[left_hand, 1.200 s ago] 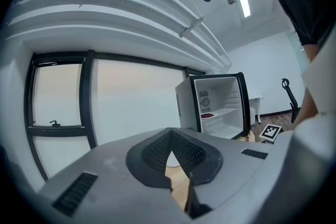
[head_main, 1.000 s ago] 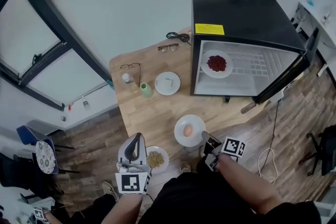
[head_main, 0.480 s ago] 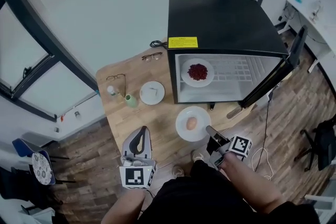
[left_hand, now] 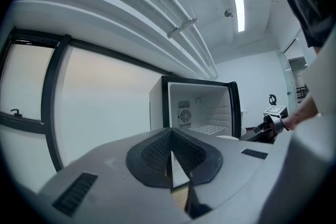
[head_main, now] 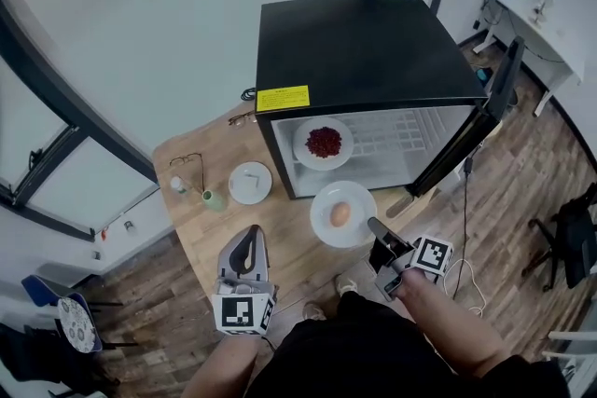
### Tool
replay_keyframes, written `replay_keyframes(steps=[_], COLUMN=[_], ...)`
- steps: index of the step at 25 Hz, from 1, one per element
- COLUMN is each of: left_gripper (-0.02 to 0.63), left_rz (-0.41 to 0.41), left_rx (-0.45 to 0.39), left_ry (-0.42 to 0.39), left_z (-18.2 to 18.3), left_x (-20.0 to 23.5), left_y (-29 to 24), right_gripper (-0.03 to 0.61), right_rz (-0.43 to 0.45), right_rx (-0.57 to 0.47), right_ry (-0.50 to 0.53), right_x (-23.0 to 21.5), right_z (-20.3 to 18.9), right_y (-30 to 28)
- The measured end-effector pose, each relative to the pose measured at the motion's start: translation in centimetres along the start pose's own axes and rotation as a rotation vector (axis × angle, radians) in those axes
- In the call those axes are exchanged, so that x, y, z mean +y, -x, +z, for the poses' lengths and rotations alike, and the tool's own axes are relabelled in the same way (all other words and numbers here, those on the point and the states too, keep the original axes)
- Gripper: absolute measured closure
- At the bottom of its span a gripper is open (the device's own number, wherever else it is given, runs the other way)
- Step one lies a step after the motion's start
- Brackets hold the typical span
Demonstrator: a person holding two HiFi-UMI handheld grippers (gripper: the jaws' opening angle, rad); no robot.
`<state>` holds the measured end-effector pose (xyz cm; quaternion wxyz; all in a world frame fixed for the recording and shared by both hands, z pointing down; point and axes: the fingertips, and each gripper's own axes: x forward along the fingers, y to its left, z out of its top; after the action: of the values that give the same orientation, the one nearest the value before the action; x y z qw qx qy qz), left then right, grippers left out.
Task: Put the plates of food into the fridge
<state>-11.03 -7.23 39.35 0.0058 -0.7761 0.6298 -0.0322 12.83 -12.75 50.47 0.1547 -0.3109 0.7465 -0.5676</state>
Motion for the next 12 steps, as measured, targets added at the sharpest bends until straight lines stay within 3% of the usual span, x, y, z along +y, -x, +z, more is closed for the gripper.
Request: replay_keyframes(steps=[12], left_gripper=[0.611], left_rz=[-0.052], left_rx=[-0.008], left_ry=[0.004], left_z=[0.5], left_x=[-1.6], left_y=[-4.9], right_gripper=[0.545], right_rz=[-0.014], right_rx=[-0.115], right_ry=[0.012], right_x=[0.3], right_z=[7.0], right_y=[0.2])
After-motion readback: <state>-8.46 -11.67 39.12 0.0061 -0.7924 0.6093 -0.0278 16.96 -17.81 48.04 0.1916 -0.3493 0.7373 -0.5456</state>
